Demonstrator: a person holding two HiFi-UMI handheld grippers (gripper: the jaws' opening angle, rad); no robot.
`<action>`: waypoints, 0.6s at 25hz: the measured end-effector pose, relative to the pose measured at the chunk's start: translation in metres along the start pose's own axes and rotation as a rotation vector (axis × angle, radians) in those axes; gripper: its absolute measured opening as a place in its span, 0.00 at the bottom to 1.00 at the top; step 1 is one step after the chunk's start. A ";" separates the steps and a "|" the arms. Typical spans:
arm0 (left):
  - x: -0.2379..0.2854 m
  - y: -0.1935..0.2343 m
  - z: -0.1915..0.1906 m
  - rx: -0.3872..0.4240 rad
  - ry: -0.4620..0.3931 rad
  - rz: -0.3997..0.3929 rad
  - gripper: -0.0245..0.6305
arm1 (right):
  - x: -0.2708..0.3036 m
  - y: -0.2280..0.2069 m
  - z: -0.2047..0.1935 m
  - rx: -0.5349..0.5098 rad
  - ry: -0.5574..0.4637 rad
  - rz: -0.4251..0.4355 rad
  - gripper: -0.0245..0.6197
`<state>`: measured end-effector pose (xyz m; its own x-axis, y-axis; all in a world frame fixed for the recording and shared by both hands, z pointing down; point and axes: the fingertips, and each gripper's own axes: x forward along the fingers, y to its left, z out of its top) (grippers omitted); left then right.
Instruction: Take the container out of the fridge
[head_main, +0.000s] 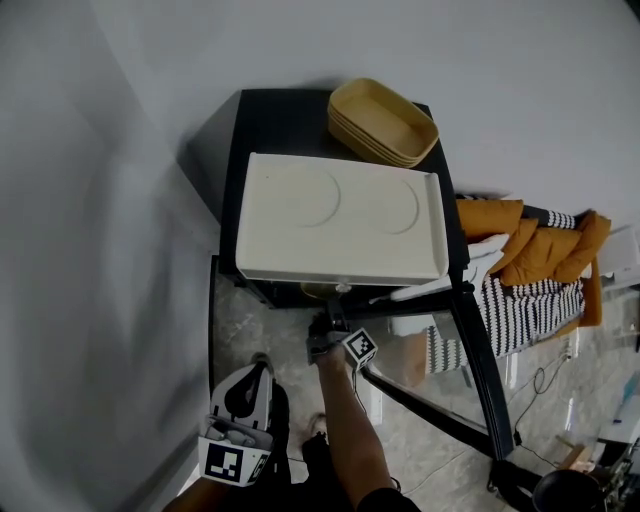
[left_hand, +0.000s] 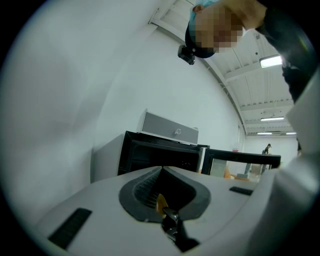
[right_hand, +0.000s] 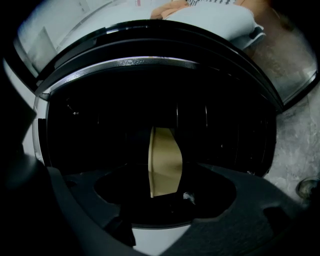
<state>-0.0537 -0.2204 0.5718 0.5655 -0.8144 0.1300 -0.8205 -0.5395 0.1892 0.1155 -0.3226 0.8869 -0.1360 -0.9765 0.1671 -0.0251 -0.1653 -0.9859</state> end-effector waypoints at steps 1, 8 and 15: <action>0.000 0.000 -0.001 -0.002 0.007 -0.005 0.04 | 0.002 0.001 -0.001 0.003 0.003 0.000 0.51; 0.000 0.007 -0.002 -0.019 0.008 0.011 0.04 | 0.010 -0.004 0.003 0.023 -0.019 0.007 0.51; 0.000 0.011 -0.003 -0.002 0.002 0.005 0.04 | 0.010 -0.008 0.005 0.035 -0.035 0.010 0.41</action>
<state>-0.0621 -0.2259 0.5767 0.5615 -0.8168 0.1326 -0.8231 -0.5349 0.1906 0.1196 -0.3317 0.8966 -0.1010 -0.9823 0.1575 0.0109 -0.1594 -0.9872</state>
